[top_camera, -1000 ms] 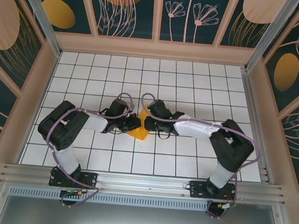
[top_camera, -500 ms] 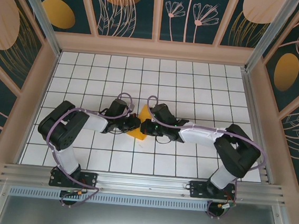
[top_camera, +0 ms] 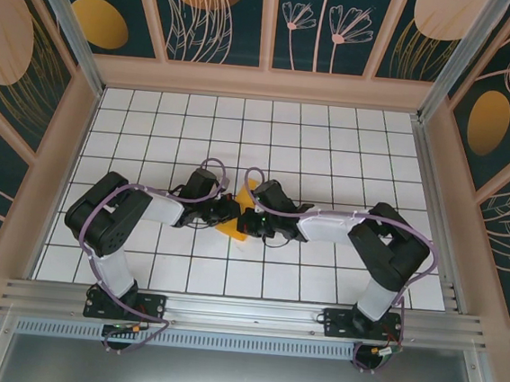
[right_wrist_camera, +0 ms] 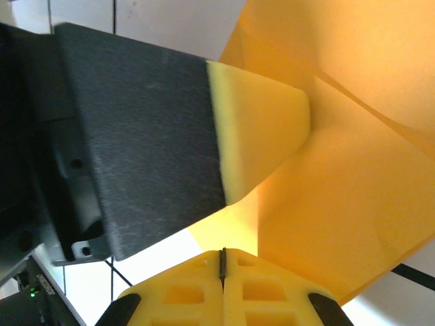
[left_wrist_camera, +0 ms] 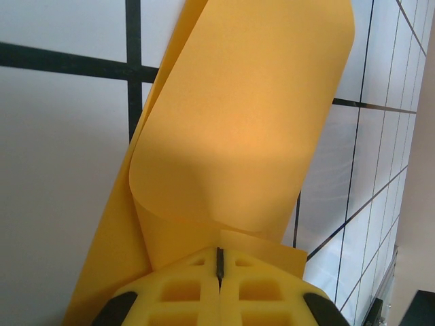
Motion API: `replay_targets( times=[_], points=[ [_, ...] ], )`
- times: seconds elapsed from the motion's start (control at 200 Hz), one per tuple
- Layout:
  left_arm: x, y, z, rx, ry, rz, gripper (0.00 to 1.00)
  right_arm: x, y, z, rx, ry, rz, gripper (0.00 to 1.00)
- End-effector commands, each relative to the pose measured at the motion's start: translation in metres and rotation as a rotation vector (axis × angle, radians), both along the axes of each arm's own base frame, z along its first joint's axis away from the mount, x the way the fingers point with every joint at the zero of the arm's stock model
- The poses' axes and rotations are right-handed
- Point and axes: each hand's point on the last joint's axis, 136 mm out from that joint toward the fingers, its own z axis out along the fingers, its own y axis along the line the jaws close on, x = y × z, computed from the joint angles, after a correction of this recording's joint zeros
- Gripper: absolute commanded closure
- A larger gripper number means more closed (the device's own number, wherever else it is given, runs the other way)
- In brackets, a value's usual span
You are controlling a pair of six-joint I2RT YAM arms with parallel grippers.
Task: Fold a paper plane with a square sheet of paper (pick it up from the middle)
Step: Fold the triangle a second time at the center of the table.
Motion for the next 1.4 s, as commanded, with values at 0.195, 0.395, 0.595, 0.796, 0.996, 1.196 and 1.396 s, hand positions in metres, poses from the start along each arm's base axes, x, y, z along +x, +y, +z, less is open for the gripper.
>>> replay_targets(
  times=[0.195,0.395,0.595,0.796,0.996,1.196,1.396],
  points=[
    [-0.012,0.012,-0.022,0.064,0.052,-0.008,1.0,-0.006,-0.013,-0.019,-0.069,0.04,-0.017,0.97],
    [-0.012,0.012,-0.023,0.066,0.053,-0.008,1.0,-0.007,-0.018,-0.021,-0.101,0.047,-0.022,0.97],
    [-0.013,0.012,-0.022,0.065,0.052,-0.011,1.0,-0.001,0.0,0.007,-0.041,0.004,0.008,0.96],
    [-0.013,0.011,-0.021,0.063,0.05,-0.012,1.0,0.004,0.013,0.025,0.002,-0.023,0.015,0.96],
    [-0.013,0.011,-0.021,0.063,0.049,-0.016,1.0,0.006,0.018,0.012,-0.014,0.0,0.022,0.95],
    [-0.013,0.011,-0.02,0.064,0.049,-0.017,1.0,-0.002,0.001,-0.016,-0.071,0.051,0.003,0.95],
    [-0.013,0.012,-0.022,0.068,0.051,-0.015,1.0,-0.014,-0.014,-0.031,-0.088,0.08,-0.009,0.95]
  ],
)
